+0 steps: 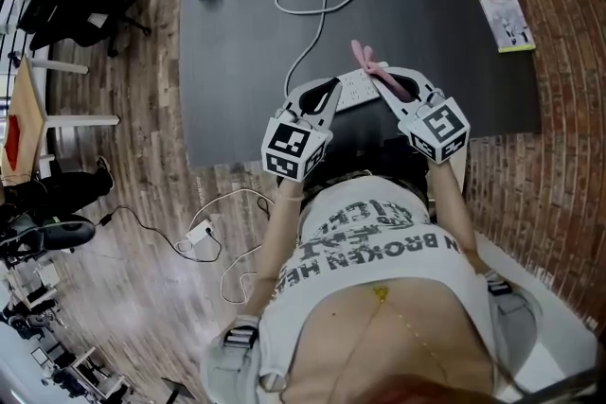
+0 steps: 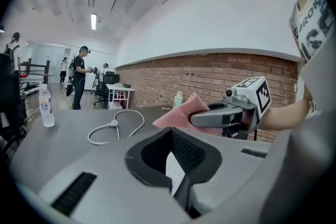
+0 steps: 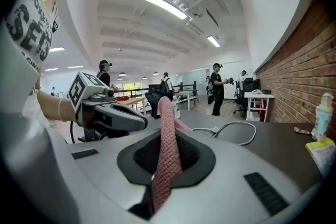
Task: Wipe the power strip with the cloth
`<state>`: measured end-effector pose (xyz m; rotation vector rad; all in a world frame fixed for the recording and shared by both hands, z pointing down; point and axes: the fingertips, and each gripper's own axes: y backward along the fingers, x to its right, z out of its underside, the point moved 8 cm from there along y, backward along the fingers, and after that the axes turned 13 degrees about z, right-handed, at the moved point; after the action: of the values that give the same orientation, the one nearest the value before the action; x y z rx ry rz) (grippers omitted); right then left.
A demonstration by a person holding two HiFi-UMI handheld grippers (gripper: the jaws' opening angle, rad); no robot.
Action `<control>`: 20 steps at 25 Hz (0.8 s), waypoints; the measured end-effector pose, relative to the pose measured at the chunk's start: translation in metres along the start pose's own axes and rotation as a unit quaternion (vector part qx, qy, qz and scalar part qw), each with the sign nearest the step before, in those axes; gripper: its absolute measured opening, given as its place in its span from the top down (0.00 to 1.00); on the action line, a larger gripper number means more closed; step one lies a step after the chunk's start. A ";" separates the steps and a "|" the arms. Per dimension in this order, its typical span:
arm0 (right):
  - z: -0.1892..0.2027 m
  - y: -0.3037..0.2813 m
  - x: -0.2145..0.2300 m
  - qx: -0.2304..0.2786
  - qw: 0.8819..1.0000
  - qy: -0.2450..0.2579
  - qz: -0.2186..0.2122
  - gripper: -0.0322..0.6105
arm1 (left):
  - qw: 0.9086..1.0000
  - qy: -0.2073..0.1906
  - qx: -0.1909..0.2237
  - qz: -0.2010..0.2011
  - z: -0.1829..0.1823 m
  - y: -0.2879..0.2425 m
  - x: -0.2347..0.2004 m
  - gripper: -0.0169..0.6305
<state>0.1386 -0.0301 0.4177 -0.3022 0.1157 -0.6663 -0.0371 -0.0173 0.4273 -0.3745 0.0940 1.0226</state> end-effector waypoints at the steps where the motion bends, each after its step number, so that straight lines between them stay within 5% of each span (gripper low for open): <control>1: -0.005 0.002 -0.001 0.009 1.000 -0.006 0.003 0.93 | 1.000 -0.002 0.012 0.000 -0.007 0.002 0.003 0.96; 8: -0.044 0.011 -0.013 0.063 0.998 -0.014 -0.004 0.93 | 0.997 -0.037 0.066 -0.002 -0.052 0.017 0.020 0.96; 20: -0.073 0.019 -0.027 0.094 0.995 -0.005 -0.027 0.93 | 0.995 -0.054 0.082 0.002 -0.076 0.029 0.036 0.96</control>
<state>0.1142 -0.0165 0.3422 -0.1272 0.0337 -0.7245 -0.0350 -0.0011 0.3398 -0.1694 0.0809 1.0298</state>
